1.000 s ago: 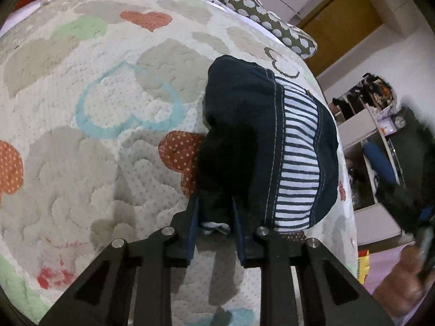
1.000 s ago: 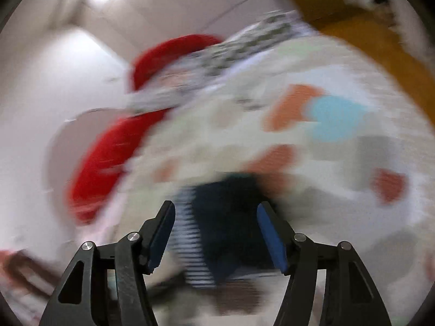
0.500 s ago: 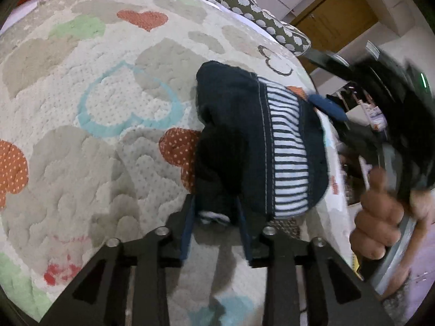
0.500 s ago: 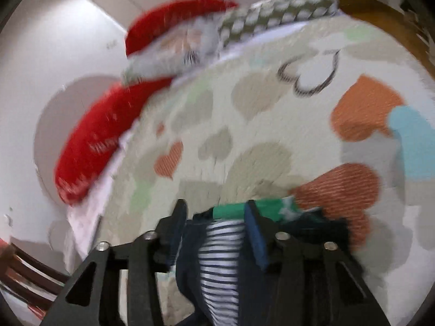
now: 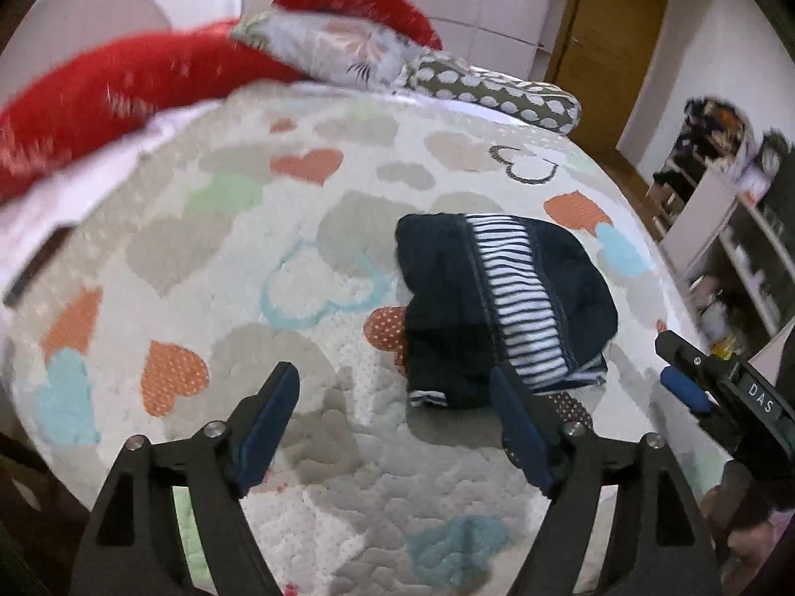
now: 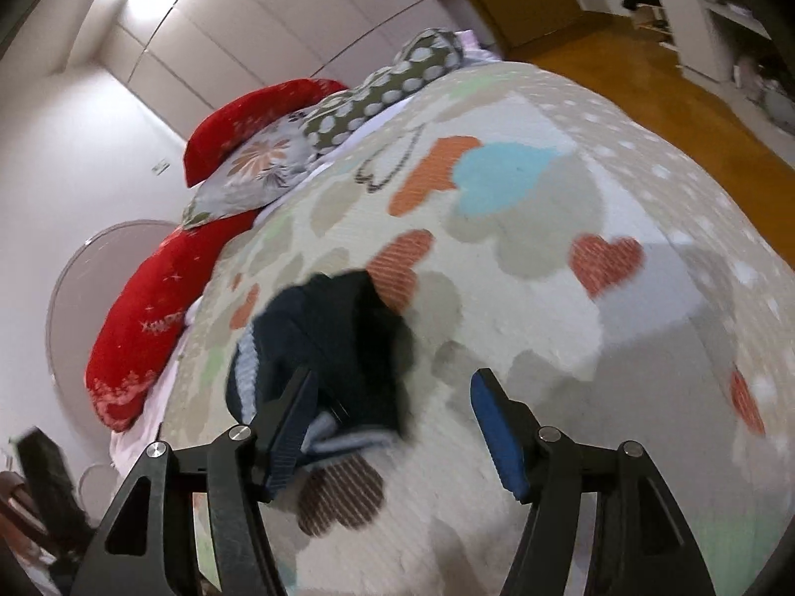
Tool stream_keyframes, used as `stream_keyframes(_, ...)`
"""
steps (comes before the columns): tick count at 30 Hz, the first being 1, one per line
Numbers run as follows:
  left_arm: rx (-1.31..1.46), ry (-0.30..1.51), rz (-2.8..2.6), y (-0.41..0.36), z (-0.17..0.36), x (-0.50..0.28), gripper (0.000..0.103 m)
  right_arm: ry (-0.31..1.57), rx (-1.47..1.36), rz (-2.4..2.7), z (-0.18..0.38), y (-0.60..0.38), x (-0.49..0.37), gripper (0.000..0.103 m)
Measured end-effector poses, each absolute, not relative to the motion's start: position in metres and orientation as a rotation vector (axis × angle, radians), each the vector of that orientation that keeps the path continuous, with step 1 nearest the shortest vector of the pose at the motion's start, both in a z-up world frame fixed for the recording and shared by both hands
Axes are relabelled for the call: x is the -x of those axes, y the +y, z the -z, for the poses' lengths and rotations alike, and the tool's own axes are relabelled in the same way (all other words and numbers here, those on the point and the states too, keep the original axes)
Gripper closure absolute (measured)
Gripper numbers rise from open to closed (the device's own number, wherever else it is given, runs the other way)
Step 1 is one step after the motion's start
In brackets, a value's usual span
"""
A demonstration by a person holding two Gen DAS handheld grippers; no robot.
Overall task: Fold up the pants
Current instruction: 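Open both tools and pull them back from the folded bundle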
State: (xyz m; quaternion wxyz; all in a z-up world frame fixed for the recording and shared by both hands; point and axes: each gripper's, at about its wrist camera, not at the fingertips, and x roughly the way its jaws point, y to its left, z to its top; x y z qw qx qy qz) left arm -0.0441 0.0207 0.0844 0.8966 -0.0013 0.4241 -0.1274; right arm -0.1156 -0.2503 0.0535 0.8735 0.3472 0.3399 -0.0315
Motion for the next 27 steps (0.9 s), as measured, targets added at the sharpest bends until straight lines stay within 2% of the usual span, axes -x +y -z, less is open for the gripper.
stream_keyframes(8,-0.084,0.873,0.293,0.001,-0.090,0.065,0.024,0.708,-0.655,0.101,-0.057,-0.241,0.129,0.034)
stream_keyframes(27,-0.074,0.906,0.295,0.006,-0.089,0.078,0.024,0.748,-0.659,0.107,-0.046,-0.223,0.139,0.034)
